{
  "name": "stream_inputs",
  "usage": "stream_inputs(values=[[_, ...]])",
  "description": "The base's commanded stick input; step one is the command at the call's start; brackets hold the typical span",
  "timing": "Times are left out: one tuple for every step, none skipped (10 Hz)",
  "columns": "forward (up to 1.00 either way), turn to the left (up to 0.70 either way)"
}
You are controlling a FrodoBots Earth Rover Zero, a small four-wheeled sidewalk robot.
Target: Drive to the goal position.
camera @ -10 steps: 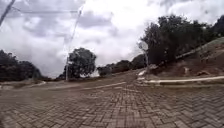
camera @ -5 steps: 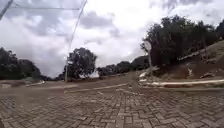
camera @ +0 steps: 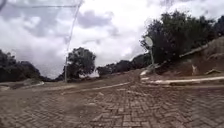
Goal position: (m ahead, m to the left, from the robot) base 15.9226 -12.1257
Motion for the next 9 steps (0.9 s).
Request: stream_inputs(values=[[0.7, 0.0], [0.7, 0.0], [0.7, 0.0], [0.7, 0.0], [0.7, 0.0], [0.7, 0.0], [0.7, 0.0], [0.7, 0.0], [0.7, 0.0]])
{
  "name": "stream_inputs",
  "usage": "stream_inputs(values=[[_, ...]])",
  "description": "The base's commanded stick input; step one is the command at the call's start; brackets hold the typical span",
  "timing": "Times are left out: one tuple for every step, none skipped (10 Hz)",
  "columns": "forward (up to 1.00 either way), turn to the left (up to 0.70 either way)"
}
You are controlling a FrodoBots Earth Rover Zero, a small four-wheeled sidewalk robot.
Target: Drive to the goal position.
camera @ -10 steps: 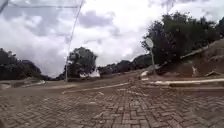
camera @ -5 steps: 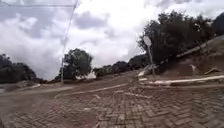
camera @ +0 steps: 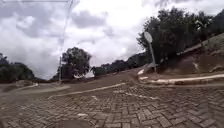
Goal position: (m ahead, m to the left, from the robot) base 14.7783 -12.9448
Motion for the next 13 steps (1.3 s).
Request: stream_inputs(values=[[0.7, 0.0], [0.7, 0.0], [0.7, 0.0], [0.7, 0.18], [0.7, 0.27], [0.7, 0.1], [0.7, 0.0], [0.7, 0.0], [0.7, 0.0], [0.7, 0.0], [0.7, 0.0], [0.7, 0.0], [0.7, 0.0]])
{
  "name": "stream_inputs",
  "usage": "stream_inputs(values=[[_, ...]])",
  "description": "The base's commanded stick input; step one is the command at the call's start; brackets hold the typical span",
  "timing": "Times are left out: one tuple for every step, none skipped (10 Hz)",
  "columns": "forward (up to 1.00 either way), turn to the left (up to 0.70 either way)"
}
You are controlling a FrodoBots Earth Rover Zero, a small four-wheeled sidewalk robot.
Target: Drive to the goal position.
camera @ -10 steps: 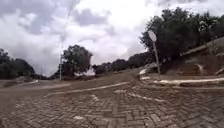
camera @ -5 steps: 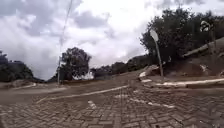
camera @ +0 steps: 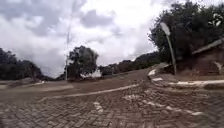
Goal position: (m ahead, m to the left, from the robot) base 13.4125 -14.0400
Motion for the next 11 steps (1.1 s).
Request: stream_inputs(values=[[0.7, 0.0], [0.7, 0.0], [0.7, 0.0], [0.7, 0.0], [0.7, 0.0], [0.7, 0.0], [0.7, 0.0], [0.7, 0.0], [0.7, 0.0], [0.7, 0.0], [0.7, 0.0]])
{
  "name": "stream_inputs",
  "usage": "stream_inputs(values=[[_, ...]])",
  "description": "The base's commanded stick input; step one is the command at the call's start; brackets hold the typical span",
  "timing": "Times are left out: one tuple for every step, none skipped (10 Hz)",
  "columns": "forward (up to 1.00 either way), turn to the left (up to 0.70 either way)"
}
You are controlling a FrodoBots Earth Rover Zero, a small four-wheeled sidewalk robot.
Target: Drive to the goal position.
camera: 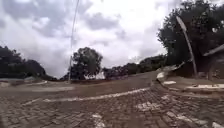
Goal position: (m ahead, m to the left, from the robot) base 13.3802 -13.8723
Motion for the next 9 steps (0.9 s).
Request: stream_inputs(values=[[0.7, 0.0], [0.7, 0.0], [0.7, 0.0], [0.7, 0.0], [0.7, 0.0], [0.7, 0.0], [0.7, 0.0], [0.7, 0.0], [0.7, 0.0]])
